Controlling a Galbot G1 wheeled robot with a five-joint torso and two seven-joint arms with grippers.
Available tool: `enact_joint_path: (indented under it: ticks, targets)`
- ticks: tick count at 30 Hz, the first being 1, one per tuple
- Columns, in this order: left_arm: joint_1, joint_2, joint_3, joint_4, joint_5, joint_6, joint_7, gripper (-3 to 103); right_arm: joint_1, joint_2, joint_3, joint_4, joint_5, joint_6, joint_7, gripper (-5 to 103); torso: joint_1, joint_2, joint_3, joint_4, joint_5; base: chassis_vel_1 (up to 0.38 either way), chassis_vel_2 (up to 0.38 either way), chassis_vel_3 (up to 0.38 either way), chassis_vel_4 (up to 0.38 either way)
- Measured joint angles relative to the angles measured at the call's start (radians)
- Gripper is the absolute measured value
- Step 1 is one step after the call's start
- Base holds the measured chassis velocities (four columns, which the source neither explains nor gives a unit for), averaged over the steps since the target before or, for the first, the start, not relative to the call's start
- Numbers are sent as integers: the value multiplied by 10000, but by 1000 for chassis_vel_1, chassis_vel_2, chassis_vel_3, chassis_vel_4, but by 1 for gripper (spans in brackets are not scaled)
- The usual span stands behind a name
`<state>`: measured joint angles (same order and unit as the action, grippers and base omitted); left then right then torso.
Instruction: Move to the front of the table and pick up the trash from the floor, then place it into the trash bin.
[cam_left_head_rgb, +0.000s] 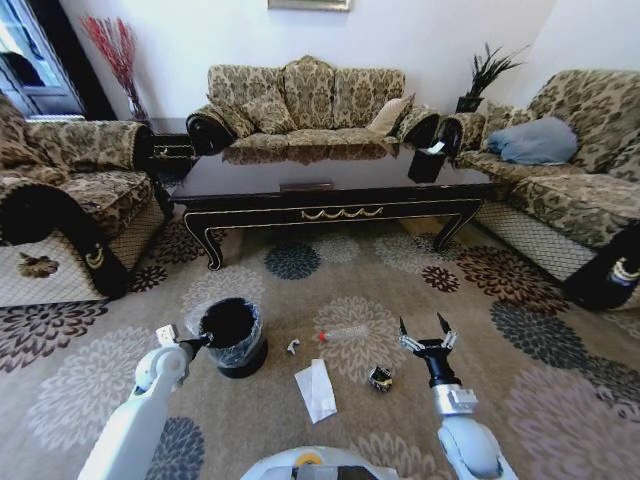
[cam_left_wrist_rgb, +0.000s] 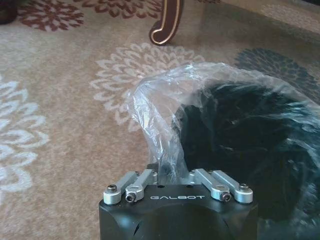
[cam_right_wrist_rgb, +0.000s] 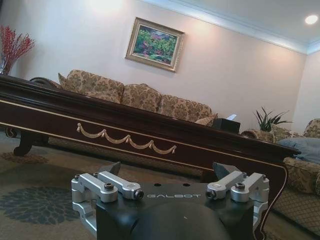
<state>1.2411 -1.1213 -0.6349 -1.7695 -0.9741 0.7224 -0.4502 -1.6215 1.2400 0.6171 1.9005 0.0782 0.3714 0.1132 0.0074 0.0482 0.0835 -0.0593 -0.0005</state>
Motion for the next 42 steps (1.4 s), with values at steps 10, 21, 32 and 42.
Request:
enact_joint_path:
  ticks: [10,21,32,42]
  targets:
    - [502,37,-496,-452,35,19,45,3,152,-75,-136,-148,-4,85,28,100,0,0,-1,-2,3,0,0,0,0]
    - [1400,455,-1656,-1699,-294,-76,182,3,367,-601,-815,-245,2271,-1811,1544,100,0,1,-3,1,7,0,0,0,0]
    - [2138,578,-2159,-2597,-398,-112,154,3,164,-2378,-2572,-306,3623,-3269,3203,100,0,3,-3,0,3,0,0,0,0]
    - [2555,449,-2335,-3175,-360,-116,17,3,653,-2071,-4073,-876,2964,-3805,3858,100,0,2,-3,2,5,0,0,0,0]
